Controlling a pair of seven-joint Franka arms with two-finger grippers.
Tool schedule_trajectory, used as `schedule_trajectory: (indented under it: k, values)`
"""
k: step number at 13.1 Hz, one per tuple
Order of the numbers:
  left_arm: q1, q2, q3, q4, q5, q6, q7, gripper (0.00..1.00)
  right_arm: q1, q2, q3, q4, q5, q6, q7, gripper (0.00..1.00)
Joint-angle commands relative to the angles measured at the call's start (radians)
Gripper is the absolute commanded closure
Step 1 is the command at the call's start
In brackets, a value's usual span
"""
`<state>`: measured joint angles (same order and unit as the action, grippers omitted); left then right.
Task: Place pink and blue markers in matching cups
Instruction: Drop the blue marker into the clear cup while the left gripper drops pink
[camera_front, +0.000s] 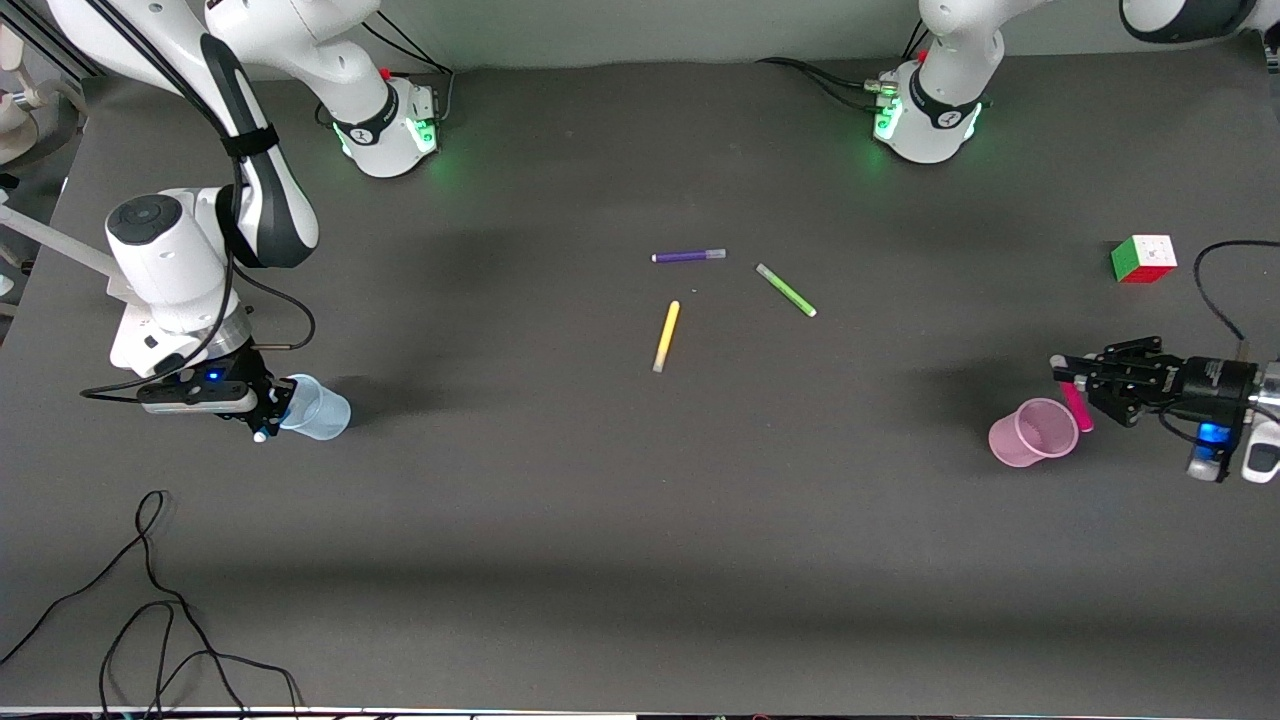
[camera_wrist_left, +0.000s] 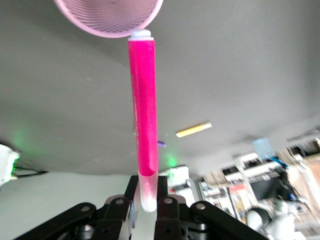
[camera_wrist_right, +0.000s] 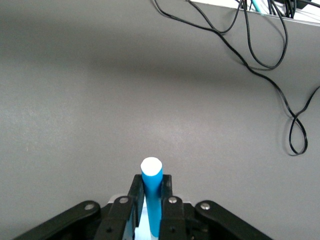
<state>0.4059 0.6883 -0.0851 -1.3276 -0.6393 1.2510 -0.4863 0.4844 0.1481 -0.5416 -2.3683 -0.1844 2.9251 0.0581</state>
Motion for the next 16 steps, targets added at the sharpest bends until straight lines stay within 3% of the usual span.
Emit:
schedule_trajectory:
  k: [1,5,7,8,10,11,14,16]
  values:
    - [0.036,0.043,-0.013,-0.004,-0.045,-0.002,0.07,0.82,-0.006,-0.008,-0.003,-0.003,-0.02,0.009,0.009,0.0]
    - [0.04,0.094,-0.007,0.001,-0.046,0.01,0.152,0.82,-0.006,-0.028,0.0,0.033,-0.009,-0.09,0.006,0.0]
    - [0.071,0.128,-0.008,0.005,-0.048,0.018,0.202,0.72,-0.006,-0.045,0.005,0.088,-0.006,-0.22,0.008,0.0]
    - [0.071,0.129,-0.008,0.005,-0.046,0.027,0.212,0.59,-0.006,-0.06,0.006,0.122,-0.003,-0.297,0.008,0.0]
    - [0.071,0.129,-0.007,0.005,-0.042,0.044,0.213,0.23,-0.006,-0.079,0.034,0.231,0.105,-0.505,0.002,0.0]
    - [0.071,0.129,-0.007,0.01,-0.039,0.053,0.213,0.01,-0.006,-0.082,0.041,0.307,0.149,-0.644,-0.001,0.0]
    - [0.053,0.111,-0.011,0.066,0.073,0.053,0.213,0.01,-0.009,-0.087,0.058,0.518,0.158,-0.991,0.009,0.0]
    - [0.01,0.083,-0.013,0.12,0.207,0.056,0.213,0.01,-0.056,-0.111,0.125,0.611,0.157,-1.151,0.006,0.0]
